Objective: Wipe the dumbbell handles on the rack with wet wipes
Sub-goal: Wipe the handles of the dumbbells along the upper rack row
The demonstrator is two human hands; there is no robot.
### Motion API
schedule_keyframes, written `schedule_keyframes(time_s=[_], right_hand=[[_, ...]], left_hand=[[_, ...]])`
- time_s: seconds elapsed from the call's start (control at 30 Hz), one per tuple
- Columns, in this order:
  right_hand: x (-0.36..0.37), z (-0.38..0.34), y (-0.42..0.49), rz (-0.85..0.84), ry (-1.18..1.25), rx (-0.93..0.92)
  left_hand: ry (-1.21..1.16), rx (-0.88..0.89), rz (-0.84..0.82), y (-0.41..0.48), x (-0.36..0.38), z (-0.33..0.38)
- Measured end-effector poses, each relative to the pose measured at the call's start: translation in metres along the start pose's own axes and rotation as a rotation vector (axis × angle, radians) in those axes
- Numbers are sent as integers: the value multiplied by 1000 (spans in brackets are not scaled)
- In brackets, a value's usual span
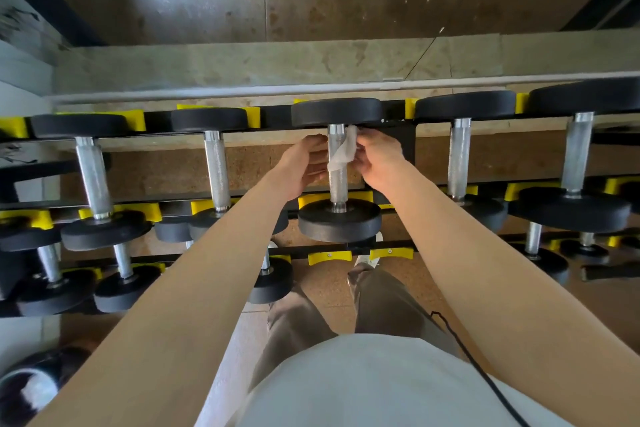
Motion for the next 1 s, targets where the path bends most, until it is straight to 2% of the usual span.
schedule_keyframes(time_s=[0.1, 0.2, 0.33, 0.47, 0.57, 0.63, 0.73, 0.8, 0.87, 1.0], right_hand=[[17, 1, -1, -82, -12, 51], [12, 0, -2, -152, 45, 83], [2, 2, -6, -253, -59, 74], [-6, -4, -8, -274, -263, -66], [-13, -10, -10, -185, -372, -145], [-19, -16, -12, -107, -261, -151], [-30, -17, -13, -23, 152, -40], [-36, -12, -13, -4, 337, 12], [-32, -8, -13, -32, 305, 19], [-8, -3, -15, -76, 41, -16]], left_hand=[[-66, 4, -85, 3, 4, -1], [-198, 78, 19, 5, -5, 1], [-337, 144, 60, 3, -20, 3], [-444, 222, 70, -10, -28, 2], [-473, 263, 55, -18, -23, 1], [-432, 251, 46, -19, -14, 1], [-369, 207, 33, -17, 2, 4], [-370, 204, 42, -20, 5, 7], [-397, 251, 57, -29, -1, 7], [-459, 307, 141, -44, -29, 3]])
Point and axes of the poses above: each hand's wrist, its own y-axis towards the middle knuckle, its own x-axis out of the palm, z = x × y, the point moved 4 cm from there along y, towards the middle knuckle, and after that the axes turned 4 degrees about y, right-handed, at the moved point
